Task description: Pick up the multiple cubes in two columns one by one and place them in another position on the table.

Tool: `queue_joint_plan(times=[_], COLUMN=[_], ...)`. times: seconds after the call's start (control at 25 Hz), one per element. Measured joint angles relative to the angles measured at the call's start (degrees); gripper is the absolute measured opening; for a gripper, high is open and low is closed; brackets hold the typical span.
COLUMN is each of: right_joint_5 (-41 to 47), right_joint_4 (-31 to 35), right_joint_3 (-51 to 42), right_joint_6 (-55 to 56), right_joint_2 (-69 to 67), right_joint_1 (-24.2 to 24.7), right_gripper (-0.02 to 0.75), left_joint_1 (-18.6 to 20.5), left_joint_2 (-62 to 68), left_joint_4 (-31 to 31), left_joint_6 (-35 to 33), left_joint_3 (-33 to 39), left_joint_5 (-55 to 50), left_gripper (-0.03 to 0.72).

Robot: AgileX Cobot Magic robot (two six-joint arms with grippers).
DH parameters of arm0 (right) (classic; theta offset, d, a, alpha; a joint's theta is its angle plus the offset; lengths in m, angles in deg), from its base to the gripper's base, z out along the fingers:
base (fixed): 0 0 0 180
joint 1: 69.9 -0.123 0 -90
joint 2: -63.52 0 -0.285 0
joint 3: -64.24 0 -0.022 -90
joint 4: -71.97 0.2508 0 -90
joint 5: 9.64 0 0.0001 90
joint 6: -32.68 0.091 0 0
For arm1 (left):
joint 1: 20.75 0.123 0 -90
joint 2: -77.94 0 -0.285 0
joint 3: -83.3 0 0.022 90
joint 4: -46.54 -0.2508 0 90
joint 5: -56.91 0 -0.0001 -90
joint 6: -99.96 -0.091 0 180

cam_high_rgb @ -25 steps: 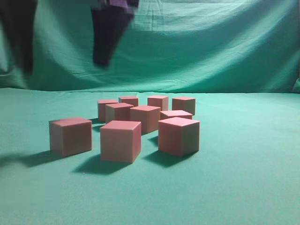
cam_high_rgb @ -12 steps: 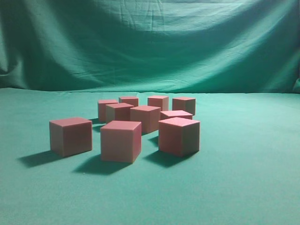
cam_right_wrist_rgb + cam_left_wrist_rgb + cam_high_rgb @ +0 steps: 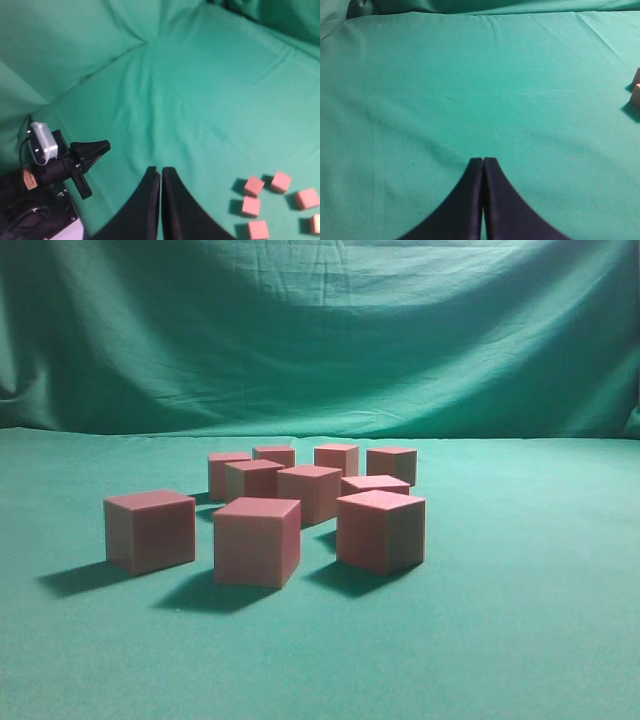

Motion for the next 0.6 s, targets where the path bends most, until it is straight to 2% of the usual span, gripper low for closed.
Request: queue_joint_plan(times=[0.28,0.44,0.6], right_joint_5=[0.14,0.14,-3.34], right_joint_4=[-0.38,-3.98,-4.68], right_joint_3=[-3.53,-12.87,-26.98], right_joint_6=[-8.99,-9.83,-9.88], right_joint_2=[6.73,12.35,21.13], right_joint_1=[0.00,0.13,4.92], right_gripper=[0.000,0.000,0.000], left_joint_1=[0.00,0.00,0.00], left_joint_2=[0.00,0.00,0.00], left_joint_4=[0.00,0.00,0.00], left_joint_6=[0.00,0.00,0.00], left_joint_3=[0.00,0.00,0.00], left_joint_5=[0.00,0.00,0.00], left_gripper=[0.000,0.000,0.000])
